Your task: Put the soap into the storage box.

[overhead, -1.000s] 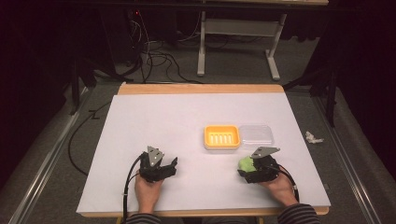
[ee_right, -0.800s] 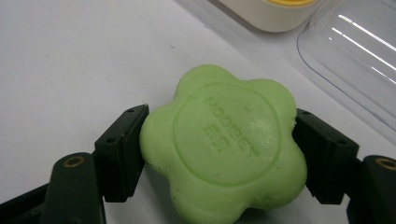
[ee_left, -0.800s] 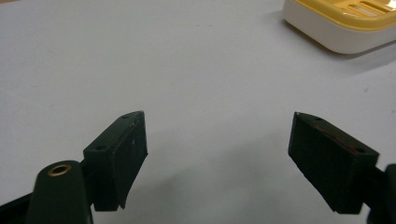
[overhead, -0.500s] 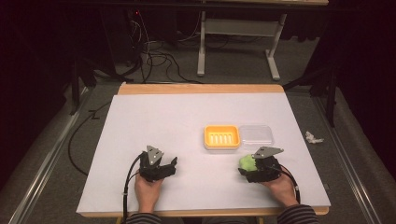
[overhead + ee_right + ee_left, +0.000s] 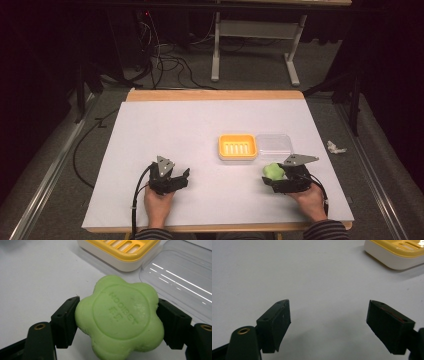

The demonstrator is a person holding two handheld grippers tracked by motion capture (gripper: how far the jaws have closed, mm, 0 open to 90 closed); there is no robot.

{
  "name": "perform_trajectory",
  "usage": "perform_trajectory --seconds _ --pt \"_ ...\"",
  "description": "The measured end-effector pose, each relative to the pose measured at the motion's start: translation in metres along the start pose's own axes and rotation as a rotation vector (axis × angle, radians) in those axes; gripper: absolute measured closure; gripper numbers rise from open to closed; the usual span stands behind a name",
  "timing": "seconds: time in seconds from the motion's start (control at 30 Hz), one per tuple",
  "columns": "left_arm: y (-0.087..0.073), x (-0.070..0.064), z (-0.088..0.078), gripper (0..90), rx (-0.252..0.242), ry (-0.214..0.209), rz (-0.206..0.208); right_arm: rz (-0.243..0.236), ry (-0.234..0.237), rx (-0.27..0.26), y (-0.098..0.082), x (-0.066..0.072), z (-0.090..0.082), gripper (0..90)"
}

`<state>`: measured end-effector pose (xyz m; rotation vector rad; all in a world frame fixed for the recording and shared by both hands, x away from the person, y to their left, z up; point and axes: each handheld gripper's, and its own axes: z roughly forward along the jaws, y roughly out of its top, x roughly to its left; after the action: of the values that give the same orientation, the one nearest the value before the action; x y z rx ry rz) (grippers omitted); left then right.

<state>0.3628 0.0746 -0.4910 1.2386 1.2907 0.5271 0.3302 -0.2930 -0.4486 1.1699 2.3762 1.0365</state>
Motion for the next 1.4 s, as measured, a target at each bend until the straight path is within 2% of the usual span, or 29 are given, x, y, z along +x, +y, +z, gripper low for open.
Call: perform_trajectory --seconds 0.33,0.63,0.83,1.0,1.03,1.23,1.4 --pt "0.000 0.000 0.000 20.0 -0.002 -0.002 -0.004 -0.025 -0.012 -0.024 0.014 -0.002 -0.014 27.2" --pt "0.000 0.000 0.000 19.9 -0.004 -0.001 -0.003 -0.039 0.008 -0.071 0.030 -0.003 -0.026 27.2" --pt "0.001 0.000 0.000 19.8 0.000 -0.003 -0.007 -0.057 0.000 -0.076 0.042 -0.003 -0.031 27.1" --pt "0.001 0.000 -0.001 19.9 -0.001 -0.003 -0.009 -0.048 0.004 -0.080 0.049 -0.004 -0.030 27.1" --pt "0.001 0.000 0.000 19.9 -0.001 -0.001 -0.008 -0.032 0.009 -0.062 0.053 -0.007 -0.025 27.2" --pt "0.001 0.000 0.000 19.9 -0.003 -0.001 -0.008 0.020 0.025 -0.051 0.058 -0.016 -0.014 27.2" --pt "0.001 0.000 0.000 19.9 -0.007 -0.003 -0.016 -0.011 0.019 -0.045 0.071 -0.015 -0.013 27.2"
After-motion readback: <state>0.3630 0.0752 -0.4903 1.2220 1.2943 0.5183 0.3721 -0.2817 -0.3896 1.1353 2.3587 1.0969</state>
